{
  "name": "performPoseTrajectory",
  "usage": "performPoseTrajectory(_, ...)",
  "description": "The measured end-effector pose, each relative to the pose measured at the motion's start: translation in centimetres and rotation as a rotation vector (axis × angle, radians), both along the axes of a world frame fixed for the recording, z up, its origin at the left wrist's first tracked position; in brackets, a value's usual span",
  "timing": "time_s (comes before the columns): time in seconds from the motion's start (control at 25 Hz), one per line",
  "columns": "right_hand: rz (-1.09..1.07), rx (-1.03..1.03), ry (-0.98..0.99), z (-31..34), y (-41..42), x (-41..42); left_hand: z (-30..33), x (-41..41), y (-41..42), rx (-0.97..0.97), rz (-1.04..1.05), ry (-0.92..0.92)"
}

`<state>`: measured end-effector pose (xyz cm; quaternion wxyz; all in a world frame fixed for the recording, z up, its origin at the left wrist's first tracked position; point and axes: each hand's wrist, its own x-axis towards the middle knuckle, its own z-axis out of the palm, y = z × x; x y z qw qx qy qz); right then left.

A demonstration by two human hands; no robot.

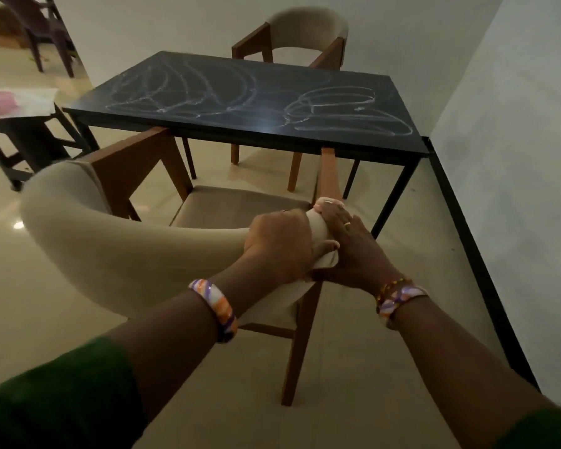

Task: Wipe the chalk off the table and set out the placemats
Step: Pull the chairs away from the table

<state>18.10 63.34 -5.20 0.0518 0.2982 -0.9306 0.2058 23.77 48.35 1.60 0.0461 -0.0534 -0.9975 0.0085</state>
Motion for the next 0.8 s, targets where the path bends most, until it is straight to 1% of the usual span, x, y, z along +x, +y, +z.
performPoseTrajectory(0.08,0.074,0.17,-0.078,0.8,2.0,-3.7,-0.3,-3.1,3.9,-0.065,0.09,-0.136)
performPoseTrajectory(0.12,0.12,0.207,-0.104,1.1,2.6,-5.4,-0.3,-5.0,5.4,-0.1,0.138,-0.21)
performPoseTrajectory(0.16,0.169,0.223,-0.117,1.3,2.9,-6.7,-0.2,-6.5,6.5,-0.112,0.182,-0.285)
performPoseTrajectory(0.24,0.253,0.202,-0.145,1.2,3.2,-8.9,-0.3,-9.1,7.5,-0.078,0.238,-0.394)
performPoseTrajectory(0.32,0.325,0.16,-0.172,0.5,3.7,-10.5,-0.5,-10.1,7.7,-0.084,0.232,-0.401)
performPoseTrajectory(0.4,0.397,0.143,-0.163,0.1,4.0,-11.7,-1.0,-10.0,7.5,-0.11,0.207,-0.347)
performPoseTrajectory(0.44,0.438,0.151,-0.148,-0.1,4.0,-12.4,-1.5,-10.3,7.5,-0.088,0.221,-0.333)
performPoseTrajectory(0.52,0.506,0.195,-0.128,-0.4,4.0,-14.2,-2.7,-12.2,8.1,-0.03,0.3,-0.325)
performPoseTrajectory(0.56,0.521,0.227,-0.128,-0.6,4.0,-15.4,-3.3,-14.1,8.7,-0.032,0.359,-0.369)
performPoseTrajectory(0.64,0.526,0.303,-0.129,-0.8,4.2,-18.2,-4.2,-18.7,9.6,-0.042,0.54,-0.522)
performPoseTrajectory(0.68,0.537,0.342,-0.123,-0.8,4.4,-19.6,-4.8,-20.5,10.0,-0.009,0.622,-0.569)
performPoseTrajectory(0.72,0.564,0.373,-0.11,-1.0,4.6,-21.3,-5.7,-22.3,10.2,0.002,0.658,-0.555)
performPoseTrajectory(0.8,0.631,0.412,-0.08,-1.2,4.8,-24.3,-6.3,-24.2,10.6,-0.054,0.641,-0.446)
